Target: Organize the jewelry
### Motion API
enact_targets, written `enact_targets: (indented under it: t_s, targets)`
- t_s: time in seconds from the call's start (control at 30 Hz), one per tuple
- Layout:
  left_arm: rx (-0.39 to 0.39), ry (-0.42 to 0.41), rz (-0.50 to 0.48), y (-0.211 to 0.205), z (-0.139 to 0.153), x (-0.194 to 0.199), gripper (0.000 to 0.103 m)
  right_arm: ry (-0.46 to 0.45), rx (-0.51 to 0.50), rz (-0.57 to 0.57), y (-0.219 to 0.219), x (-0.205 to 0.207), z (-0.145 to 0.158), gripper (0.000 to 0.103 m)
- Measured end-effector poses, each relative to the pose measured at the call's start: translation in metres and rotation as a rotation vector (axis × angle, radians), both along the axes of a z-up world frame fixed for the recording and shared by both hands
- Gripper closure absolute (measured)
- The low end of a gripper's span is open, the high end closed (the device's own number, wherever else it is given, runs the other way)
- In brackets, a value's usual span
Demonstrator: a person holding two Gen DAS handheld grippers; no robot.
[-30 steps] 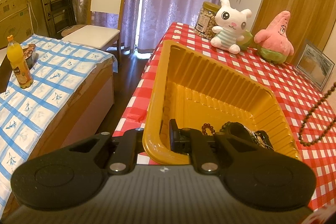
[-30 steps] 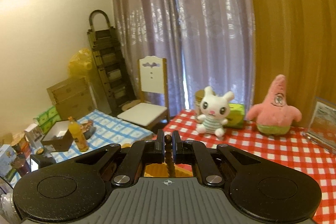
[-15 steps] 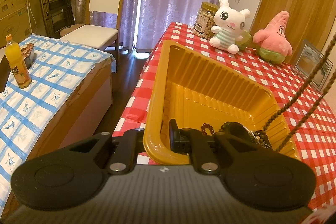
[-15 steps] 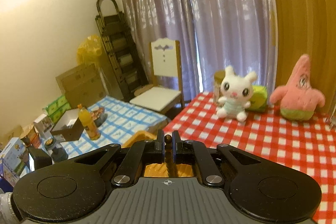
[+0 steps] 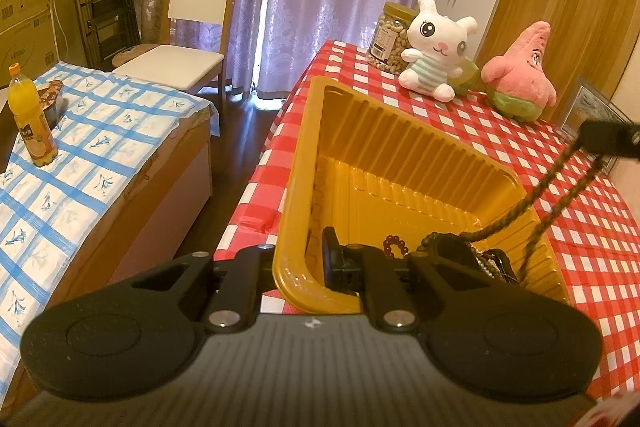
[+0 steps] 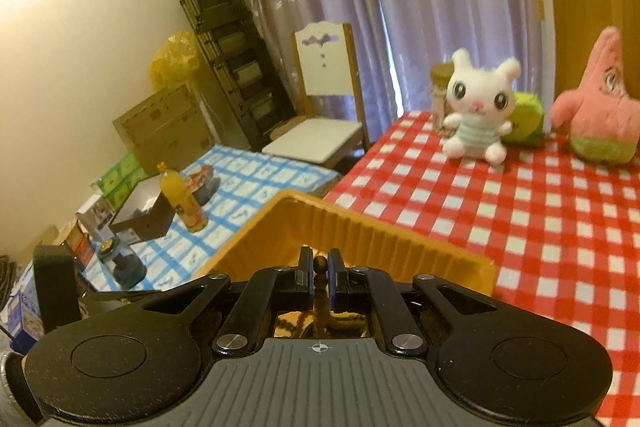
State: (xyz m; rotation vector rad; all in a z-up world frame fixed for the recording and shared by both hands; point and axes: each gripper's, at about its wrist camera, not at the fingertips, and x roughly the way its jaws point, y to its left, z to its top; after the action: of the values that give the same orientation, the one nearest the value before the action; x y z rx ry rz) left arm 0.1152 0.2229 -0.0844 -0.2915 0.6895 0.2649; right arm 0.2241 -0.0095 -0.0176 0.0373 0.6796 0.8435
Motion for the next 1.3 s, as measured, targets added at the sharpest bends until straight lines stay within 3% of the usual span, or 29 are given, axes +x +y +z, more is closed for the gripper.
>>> enact_targets:
  t_s: [0.53,0.57,0.67,0.7,1.3]
  targets:
    - [-0.016,0.009,-0.008,0.009,-0.004,-0.001,0.093,0.114,-0.113,-0.021,0.024,0.017,-0.055,0.096]
    - [-0.015,0.010,-0.008,0.009,-0.004,-0.001,0.093,0.114,-0.127,-0.022,0.025,0.017,-0.057,0.091]
    - [-0.016,0.010,-0.008,0.009,-0.004,-0.001,0.093,0.116,-0.129,-0.035,0.023,0.014,-0.060,0.056]
    - [-0.016,0.011,-0.009,0.009,-0.004,-0.001,0.093,0.115,-0.122,-0.040,0.021,0.013,-0.061,0.053]
    - [-0.017,0.016,-0.010,0.011,-0.005,0.003,0.093,0.173,-0.152,-0.107,0.002,0.002,-0.068,0.049]
